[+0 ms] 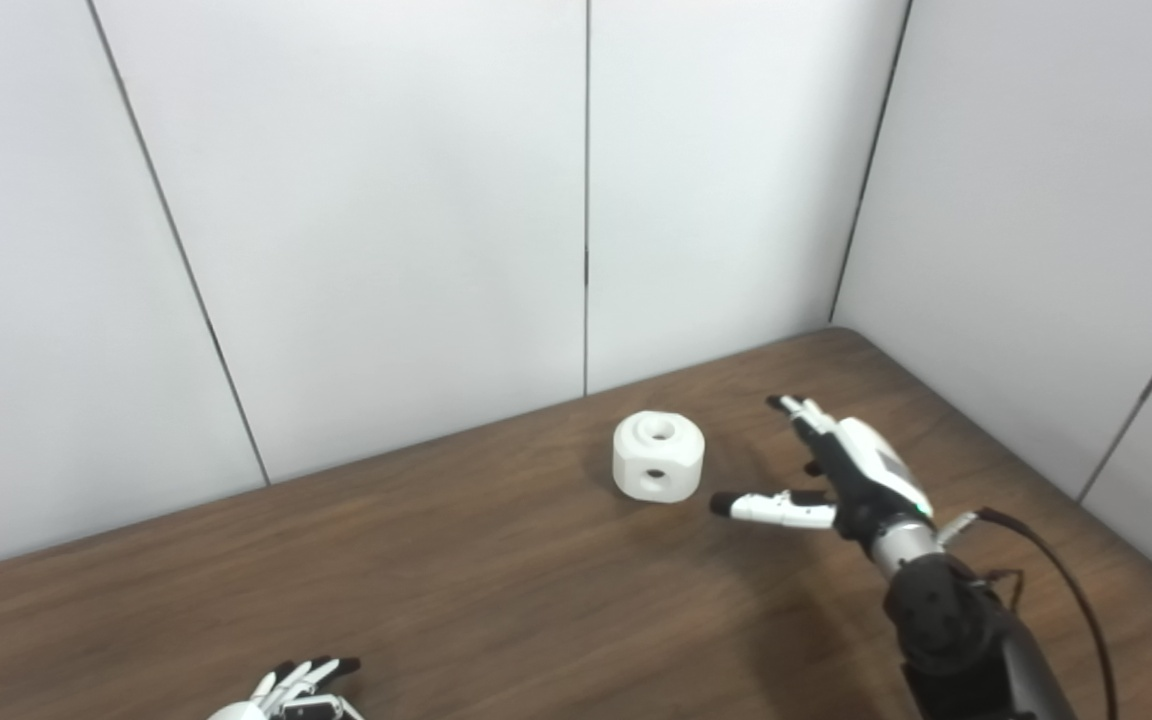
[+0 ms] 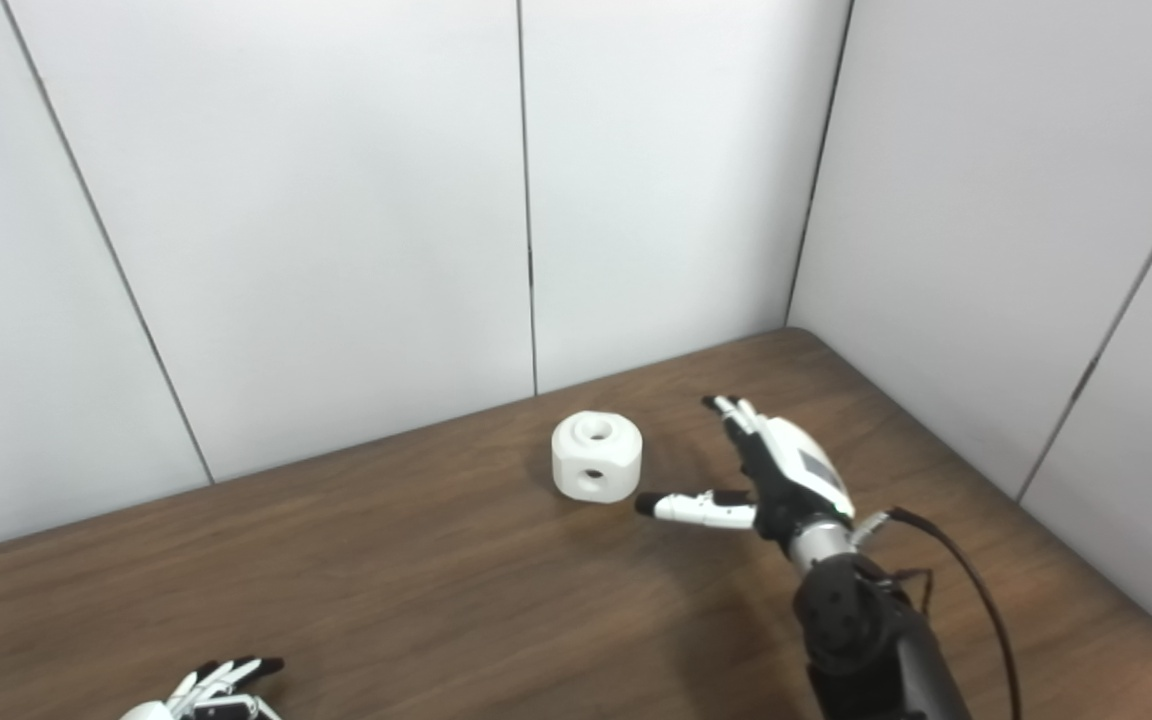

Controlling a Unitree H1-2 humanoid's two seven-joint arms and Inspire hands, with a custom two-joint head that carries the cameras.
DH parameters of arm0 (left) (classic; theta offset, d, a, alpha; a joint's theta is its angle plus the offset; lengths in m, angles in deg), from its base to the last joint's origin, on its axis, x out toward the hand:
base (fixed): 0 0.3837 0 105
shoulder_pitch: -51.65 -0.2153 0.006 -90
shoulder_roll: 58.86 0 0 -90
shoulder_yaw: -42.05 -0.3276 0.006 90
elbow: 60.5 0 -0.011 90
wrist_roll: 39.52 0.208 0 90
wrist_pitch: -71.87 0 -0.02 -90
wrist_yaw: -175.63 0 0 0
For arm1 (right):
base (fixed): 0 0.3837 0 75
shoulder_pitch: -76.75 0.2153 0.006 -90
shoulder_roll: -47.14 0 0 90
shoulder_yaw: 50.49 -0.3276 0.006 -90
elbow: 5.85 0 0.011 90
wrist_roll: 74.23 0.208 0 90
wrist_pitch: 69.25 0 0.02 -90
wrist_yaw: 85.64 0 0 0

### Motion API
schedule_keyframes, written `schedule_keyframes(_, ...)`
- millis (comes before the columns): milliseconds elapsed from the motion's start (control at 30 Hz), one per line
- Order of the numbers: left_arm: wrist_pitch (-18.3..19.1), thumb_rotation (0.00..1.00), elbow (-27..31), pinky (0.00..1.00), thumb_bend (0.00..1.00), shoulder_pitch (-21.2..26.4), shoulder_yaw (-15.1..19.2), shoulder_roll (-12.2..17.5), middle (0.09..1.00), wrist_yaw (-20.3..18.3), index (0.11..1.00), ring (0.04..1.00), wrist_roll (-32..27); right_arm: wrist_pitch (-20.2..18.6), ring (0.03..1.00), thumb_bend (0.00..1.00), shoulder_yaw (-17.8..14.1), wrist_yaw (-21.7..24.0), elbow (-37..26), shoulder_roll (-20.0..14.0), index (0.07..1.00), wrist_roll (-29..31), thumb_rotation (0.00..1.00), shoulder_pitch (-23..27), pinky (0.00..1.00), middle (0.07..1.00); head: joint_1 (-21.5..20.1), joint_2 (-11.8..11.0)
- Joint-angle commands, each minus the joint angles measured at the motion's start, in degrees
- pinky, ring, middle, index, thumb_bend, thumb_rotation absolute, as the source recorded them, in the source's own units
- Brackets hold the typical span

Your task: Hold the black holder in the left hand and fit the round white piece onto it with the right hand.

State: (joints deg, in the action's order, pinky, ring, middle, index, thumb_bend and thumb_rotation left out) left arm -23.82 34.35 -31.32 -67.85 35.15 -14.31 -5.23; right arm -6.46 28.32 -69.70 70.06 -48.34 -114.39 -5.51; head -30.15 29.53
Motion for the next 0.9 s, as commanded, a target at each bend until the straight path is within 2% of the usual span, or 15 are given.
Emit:
schedule_keyframes(0, -0.6, 0.05, 0.1, 1.0, 0.51, -0.1, 0.6, 0.9, 0.894, -0.2, 0.481, 0.94, 0.3, 0.4, 1.0, 1.0, 0.4, -0.6, 0.5, -2.4, 0.929, -0.5, 0.61, 2.9, 0.8, 1.0, -0.1, -0.3)
schedule_keyframes(167, -1.6, 0.05, -0.3, 1.0, 0.51, -0.4, 0.9, 0.5, 0.889, 0.4, 0.481, 0.938, 0.2, 0.4, 1.0, 1.0, 3.0, -0.8, 4.8, -4.0, 0.918, -0.4, 0.62, 4.4, 0.81, 1.0, 0.1, -0.9)
schedule_keyframes(300, -1.9, 0.05, -0.6, 1.0, 0.51, -0.6, 0.9, 0.4, 0.885, 0.5, 0.481, 0.936, 0.2, 1.2, 1.0, 1.0, 5.1, -2.7, 8.4, -5.1, 0.909, 0.5, 0.61, 5.8, 0.89, 1.0, -0.1, -1.4)
schedule_keyframes(433, -2.2, 0.05, -0.9, 1.0, 0.51, -0.8, 1.0, 0.2, 0.884, 0.7, 0.481, 0.936, 0.2, 0.5, 1.0, 1.0, 6.1, -3.3, 9.8, -5.3, 0.912, 0.8, 0.56, 7.0, 0.94, 1.0, -0.4, -1.8)
schedule_keyframes(867, -2.8, 0.05, -1.0, 1.0, 0.51, -1.5, 1.2, -0.2, 0.876, 0.7, 0.48, 0.926, 0.3, 0.6, 1.0, 1.0, 8.5, -5.0, 15.2, -7.4, 0.908, 2.6, 0.51, 12.4, 1.0, 1.0, 0.2, -3.2)
